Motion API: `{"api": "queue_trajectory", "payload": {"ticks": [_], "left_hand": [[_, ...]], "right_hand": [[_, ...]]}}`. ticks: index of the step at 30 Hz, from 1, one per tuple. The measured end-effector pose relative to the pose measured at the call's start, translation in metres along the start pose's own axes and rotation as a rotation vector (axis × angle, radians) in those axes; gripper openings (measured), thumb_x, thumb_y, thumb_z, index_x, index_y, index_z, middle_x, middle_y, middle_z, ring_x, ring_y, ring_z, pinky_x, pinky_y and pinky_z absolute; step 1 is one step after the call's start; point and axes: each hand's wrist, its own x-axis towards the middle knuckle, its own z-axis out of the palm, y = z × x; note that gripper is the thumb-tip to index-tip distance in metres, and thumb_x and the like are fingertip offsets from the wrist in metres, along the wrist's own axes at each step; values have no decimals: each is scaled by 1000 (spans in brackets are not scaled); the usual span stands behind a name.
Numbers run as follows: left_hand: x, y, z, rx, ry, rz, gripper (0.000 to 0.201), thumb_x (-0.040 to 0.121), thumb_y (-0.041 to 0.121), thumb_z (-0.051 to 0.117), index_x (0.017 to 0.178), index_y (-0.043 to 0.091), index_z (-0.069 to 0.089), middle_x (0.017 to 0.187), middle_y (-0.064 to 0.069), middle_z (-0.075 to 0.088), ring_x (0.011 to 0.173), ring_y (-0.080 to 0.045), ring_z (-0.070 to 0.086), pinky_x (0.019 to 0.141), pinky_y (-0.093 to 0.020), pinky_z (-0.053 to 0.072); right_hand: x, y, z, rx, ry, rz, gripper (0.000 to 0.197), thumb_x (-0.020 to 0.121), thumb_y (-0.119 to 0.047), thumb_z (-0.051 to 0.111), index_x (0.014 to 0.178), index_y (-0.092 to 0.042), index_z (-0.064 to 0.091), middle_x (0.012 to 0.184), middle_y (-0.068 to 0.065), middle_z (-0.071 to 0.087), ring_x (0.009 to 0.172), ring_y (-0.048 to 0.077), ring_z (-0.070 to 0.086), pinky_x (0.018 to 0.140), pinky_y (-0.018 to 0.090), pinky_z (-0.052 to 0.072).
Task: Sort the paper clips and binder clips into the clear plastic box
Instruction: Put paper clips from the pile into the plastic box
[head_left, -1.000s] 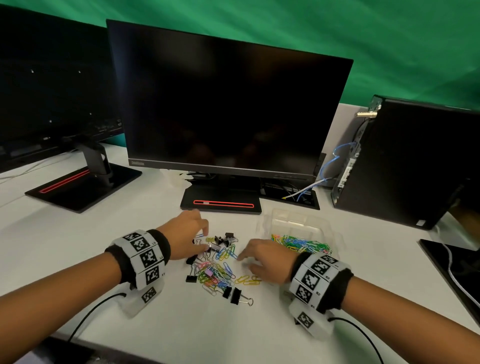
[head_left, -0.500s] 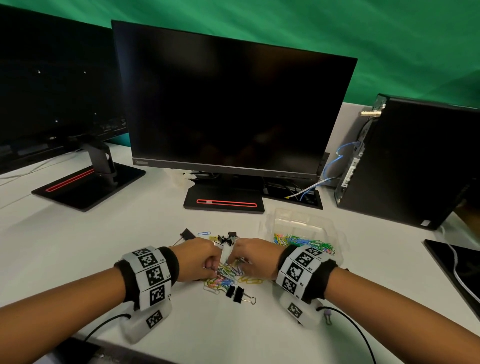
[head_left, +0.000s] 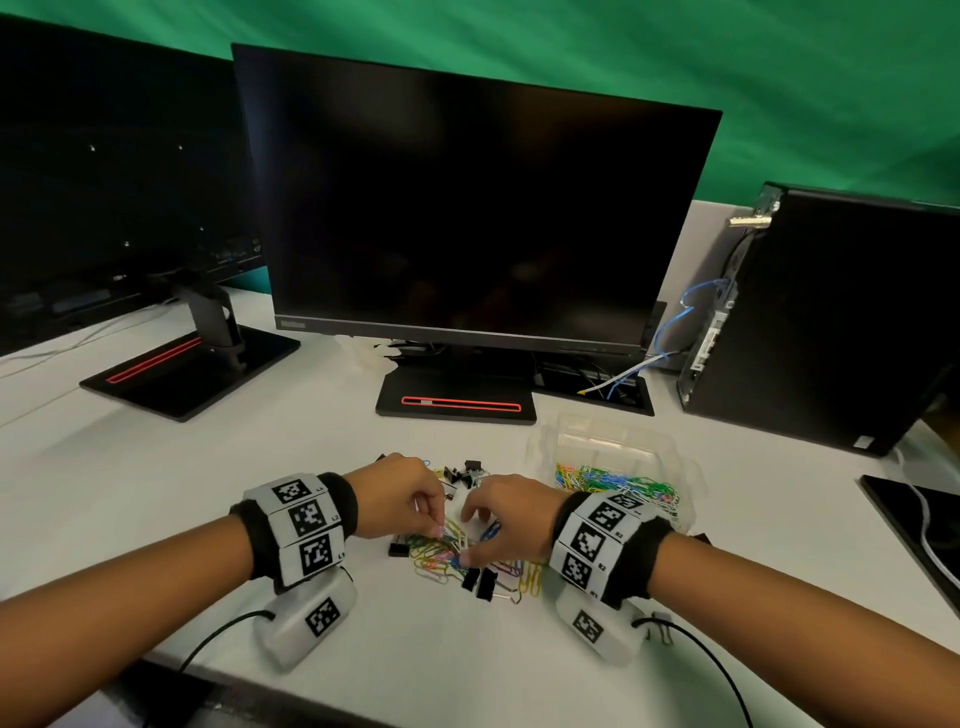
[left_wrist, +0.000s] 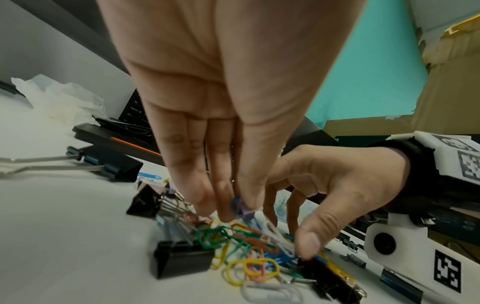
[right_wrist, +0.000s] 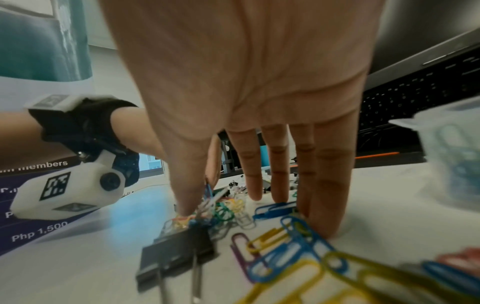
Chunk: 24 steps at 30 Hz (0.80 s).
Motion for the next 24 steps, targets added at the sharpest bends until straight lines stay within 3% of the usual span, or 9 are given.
{"api": "queue_trajectory", "payload": {"ticks": [3, 8, 11, 14, 17, 19, 21, 24], "left_hand": [[-3, -1, -1, 2, 12, 0, 19, 86, 28, 64, 98, 16, 73, 86, 6, 67, 63, 7, 48, 61, -2, 33], [-9, -10, -6, -15, 34, -35, 18, 86, 29, 63, 97, 18, 73, 98, 3, 72, 74, 0, 53, 79, -20, 45], [-11, -18, -10, -7, 69, -61, 18, 87, 28, 62, 97, 18, 72, 97, 2, 71, 67, 5, 50, 71, -14, 43], [-10, -25, -12, 41, 87, -115, 19, 89, 26, 59, 104, 18, 68, 88, 5, 63, 67, 3, 47, 61, -6, 33], [-7, -32, -11, 80, 58, -179, 23, 89, 26, 58, 109, 17, 63, 88, 8, 58, 78, -7, 49, 62, -8, 33], [-5, -33, -10, 114, 30, -195, 26, 87, 31, 60, 109, 18, 62, 92, 7, 57, 82, -9, 49, 63, -12, 35], [-3, -29, -10, 150, 14, -162, 29, 85, 37, 62, 110, 20, 60, 97, 6, 54, 83, -10, 47, 67, -17, 37], [-4, -14, -7, 123, -6, -55, 41, 79, 41, 68, 115, 26, 56, 99, 8, 48, 85, -10, 46, 71, -17, 38]], "right_hand": [[8, -7, 2, -15, -12, 13, 67, 71, -55, 71, 123, -18, 51, 117, 4, 50, 106, 21, 50, 89, 33, 43], [15, -13, 3, 18, -6, 22, 61, 68, -48, 76, 116, -21, 52, 108, 2, 49, 98, 19, 48, 86, 33, 45], [17, -14, 3, 76, 13, 3, 45, 73, -37, 75, 108, -17, 57, 96, -1, 48, 87, 16, 45, 73, 28, 38], [16, -15, 3, 71, 13, -24, 34, 79, -26, 71, 108, -11, 62, 98, 6, 57, 84, 15, 45, 69, 24, 35], [12, -13, -1, 79, 13, -40, 24, 81, -18, 68, 102, -6, 67, 99, 10, 65, 83, 20, 54, 67, 23, 41], [9, -7, -3, 120, 28, -30, 19, 82, -14, 67, 97, -4, 69, 102, 11, 68, 80, 15, 60, 70, 23, 45], [6, 2, -5, 207, 26, 8, 15, 82, -14, 68, 93, -4, 70, 99, 11, 71, 57, 2, 59, 63, 19, 49], [1, 15, -11, 303, 32, 82, 12, 82, -16, 70, 90, -7, 71, 90, 10, 73, 52, 6, 60, 57, 14, 51]]}}
